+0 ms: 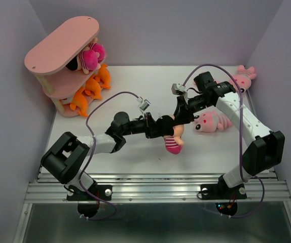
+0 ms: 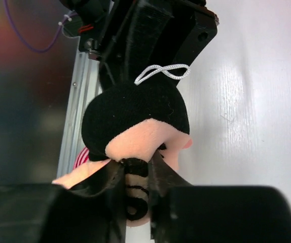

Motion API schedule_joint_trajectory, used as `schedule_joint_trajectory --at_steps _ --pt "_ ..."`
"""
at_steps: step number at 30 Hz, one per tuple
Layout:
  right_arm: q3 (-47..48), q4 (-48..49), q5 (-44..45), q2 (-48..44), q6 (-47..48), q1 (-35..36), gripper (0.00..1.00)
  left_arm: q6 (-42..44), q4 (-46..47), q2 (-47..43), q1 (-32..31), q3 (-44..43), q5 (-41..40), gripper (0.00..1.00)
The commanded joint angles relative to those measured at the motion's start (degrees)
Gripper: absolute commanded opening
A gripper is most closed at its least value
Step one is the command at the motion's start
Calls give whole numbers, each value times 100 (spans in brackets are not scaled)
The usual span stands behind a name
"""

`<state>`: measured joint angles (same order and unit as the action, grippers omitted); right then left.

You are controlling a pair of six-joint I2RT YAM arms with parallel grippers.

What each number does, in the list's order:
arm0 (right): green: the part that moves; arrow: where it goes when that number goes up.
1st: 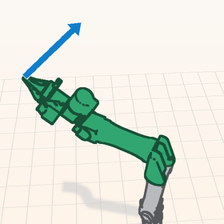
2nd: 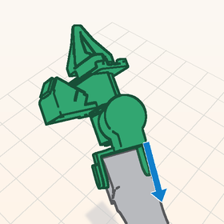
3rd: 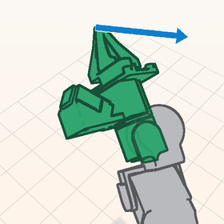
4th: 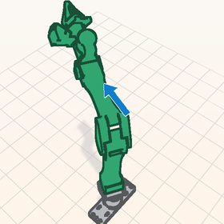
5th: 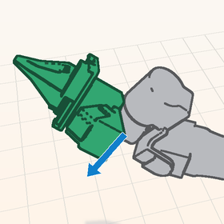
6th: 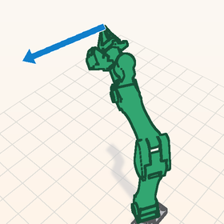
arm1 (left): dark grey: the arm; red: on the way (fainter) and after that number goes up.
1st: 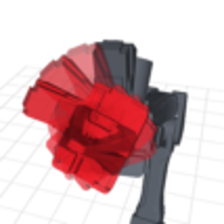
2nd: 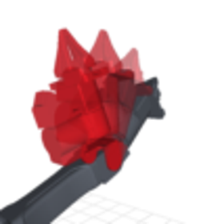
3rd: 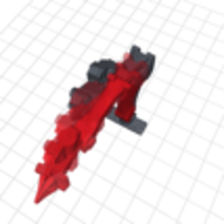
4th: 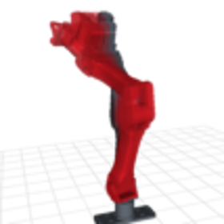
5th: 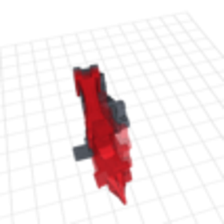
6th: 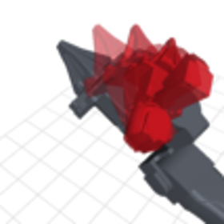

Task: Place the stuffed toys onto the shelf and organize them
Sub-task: Pass the stuffed toy from the left arm to the right, then pass the stuffed toy from the right arm to the left

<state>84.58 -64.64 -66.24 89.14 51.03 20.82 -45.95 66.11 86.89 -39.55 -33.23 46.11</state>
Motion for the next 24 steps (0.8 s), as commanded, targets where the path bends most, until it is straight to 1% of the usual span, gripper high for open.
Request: schedule_joint_trajectory --at_steps 1,2,4,5,6,7,8,9,10,11,13,14,16,18,20,24 --pt "-90 602 102 -37 -505 194 13 472 -35 -549 -26 -175 -681 32" --pt "-99 663 120 -64 -610 194 7 813 -445 -794 -26 -149 -934 42" --pt "-108 681 76 -99 -664 194 4 1122 -791 -1085 -26 -105 -1190 52" --pt "-108 733 41 -134 -760 194 1 1411 -1045 -1409 -26 -9 -1444 59" --pt "-108 795 41 -151 -856 194 1 1536 -1169 -1586 -26 53 -1568 64" --pt "-73 908 76 -169 -1023 194 1 1676 -1327 -1962 -26 167 -1866 70" --pt "-38 953 85 -169 -1120 194 1 1843 -1468 -2140 -26 229 -2016 73" --pt "-3 1093 137 -152 -1243 142 1 2184 -1826 -2324 -44 282 -2140 74" --pt "41 1181 164 -134 -1401 142 1 2361 -2029 -2500 -44 317 -2254 74" --pt "120 1269 199 -91 -1724 90 1 2511 -2423 -2806 -44 396 -2421 75" --pt "199 1436 278 -29 -2051 28 1 2818 -2724 -3107 -79 475 -2536 75" --pt "287 1585 295 50 -2383 -25 1 2881 -2909 -3343 -114 571 -2641 75" --pt "419 1665 261 190 -2675 -77 1 2969 -3015 -3608 -271 703 -2695 75" --pt "673 1665 130 401 -3027 -78 1 2978 -3051 -3679 -421 774 -2712 75" --pt "832 1665 59 542 -3325 -78 1 2987 -3051 -3662 -666 818 -2756 75" --pt "1096 1665 -73 771 -3590 -130 2 3180 -2999 -3495 -1124 836 -3247 75"
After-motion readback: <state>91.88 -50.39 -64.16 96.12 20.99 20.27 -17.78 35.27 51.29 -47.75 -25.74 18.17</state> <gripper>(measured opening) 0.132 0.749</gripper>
